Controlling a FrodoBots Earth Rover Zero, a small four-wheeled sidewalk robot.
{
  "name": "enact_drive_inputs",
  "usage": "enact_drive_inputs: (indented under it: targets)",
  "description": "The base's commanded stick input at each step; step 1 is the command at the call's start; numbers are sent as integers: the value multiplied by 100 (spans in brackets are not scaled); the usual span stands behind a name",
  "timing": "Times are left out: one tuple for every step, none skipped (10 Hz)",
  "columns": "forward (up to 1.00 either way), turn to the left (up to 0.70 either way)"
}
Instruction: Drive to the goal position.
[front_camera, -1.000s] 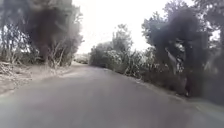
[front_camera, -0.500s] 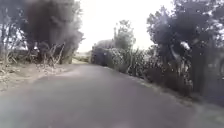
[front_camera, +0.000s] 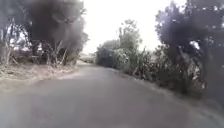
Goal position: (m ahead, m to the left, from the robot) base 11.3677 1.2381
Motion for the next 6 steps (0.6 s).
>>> enact_drive_inputs:
  targets:
    - [70, 3]
    - [70, 10]
    - [70, 18]
    - [70, 26]
    - [70, 28]
    - [70, 14]
